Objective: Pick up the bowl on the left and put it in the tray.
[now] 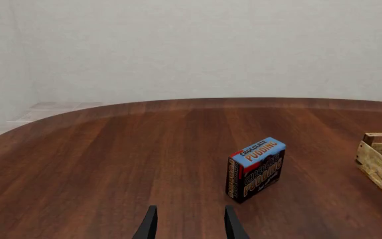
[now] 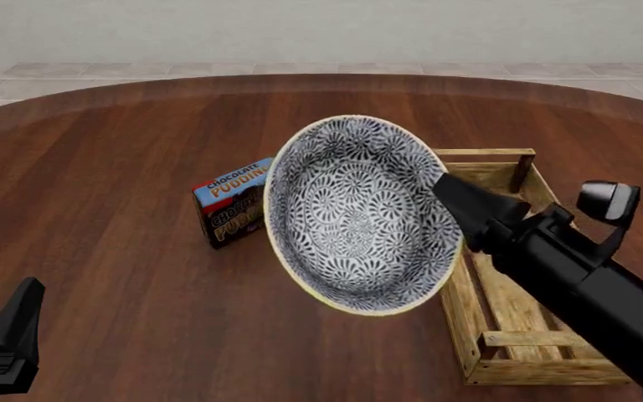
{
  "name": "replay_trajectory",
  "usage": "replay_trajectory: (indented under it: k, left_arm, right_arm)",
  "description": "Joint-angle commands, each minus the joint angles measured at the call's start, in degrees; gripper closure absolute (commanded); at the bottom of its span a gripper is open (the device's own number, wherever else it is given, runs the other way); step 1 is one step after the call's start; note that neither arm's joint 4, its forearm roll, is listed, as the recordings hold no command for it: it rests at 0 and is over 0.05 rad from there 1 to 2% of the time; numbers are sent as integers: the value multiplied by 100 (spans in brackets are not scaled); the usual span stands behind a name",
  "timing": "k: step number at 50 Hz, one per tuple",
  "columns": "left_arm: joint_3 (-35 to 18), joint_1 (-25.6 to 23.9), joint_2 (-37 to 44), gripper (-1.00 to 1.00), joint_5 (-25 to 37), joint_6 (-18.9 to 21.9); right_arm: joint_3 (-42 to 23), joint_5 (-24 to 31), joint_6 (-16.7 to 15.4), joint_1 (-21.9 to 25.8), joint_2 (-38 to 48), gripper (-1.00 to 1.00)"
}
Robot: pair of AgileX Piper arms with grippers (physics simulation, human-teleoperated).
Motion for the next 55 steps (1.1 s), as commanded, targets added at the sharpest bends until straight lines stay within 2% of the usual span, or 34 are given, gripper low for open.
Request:
replay_trajectory:
  k: [1,6,9,15,19,20,22,24,26,27,28,29,30,32,34,37,38,40,43,46,48,49,51,53,55]
  left_arm:
    - [0,0,0,-100,0,0]
    - [0,0,0,-100,0,0]
    - [0,0,0,-100,0,0]
    - [0,0,0,-100,0,0]
    - [0,0,0,-100,0,0]
    - [0,0,0,-100,0,0]
    - [0,0,0,-100,0,0]
    - [0,0,0,-100,0,0]
    - [0,0,0,-100,0,0]
    - [0,0,0,-100,0,0]
    - [0,0,0,-100,0,0]
    - [0,0,0,-100,0,0]
    - [0,0,0,-100,0,0]
    - [0,0,0,-100,0,0]
    - [0,0,0,-100,0,0]
    - [0,0,0,-100,0,0]
    - [0,0,0,-100,0,0]
    - [0,0,0,-100,0,0]
    - [0,0,0,-100,0,0]
    - [0,0,0,-100,0,0]
    - [0,0,0,-100,0,0]
    - [0,0,0,-100,0,0]
    - [0,0,0,-100,0,0]
    - [0,0,0,-100,0,0]
    - [0,0,0,-100,0,0]
  right_arm:
    - [-55,314,165,-223,-533,100]
    - [-50,450,204,-374,-745,100]
    - [-175,681,-28,-580,-816,100]
    - [-148,665,90,-853,-790,100]
    - [-183,860,133,-1113,-959,100]
    - [-129,801,330,-1162,-950,100]
    - [-113,791,472,-1258,-977,100]
    - [-97,765,592,-1340,-969,100]
    - [-150,835,491,-1535,-1037,100]
    - [-93,754,685,-1591,-959,100]
    - [-183,925,437,-1715,-1066,100]
    - [-216,988,423,-1770,-1062,100]
    - [-147,907,611,-1756,-1010,100]
    - [-201,1013,450,-1817,-1093,100]
    - [-190,981,505,-1844,-1052,100]
    - [-241,1070,411,-1914,-1103,100]
    - [-302,1180,266,-2003,-1155,100]
    - [-291,1194,352,-2046,-1126,100]
    - [-420,1458,84,-2233,-1333,100]
    - [-446,1548,193,-2318,-1336,100]
    - [-525,1717,-53,-2506,-1519,100]
    - [-526,1775,29,-2548,-1518,100]
    - [-641,2021,-231,-2668,-1805,100]
    - [-700,2174,-146,-2687,-1818,100]
    - [-789,2312,-336,-2759,-1868,100]
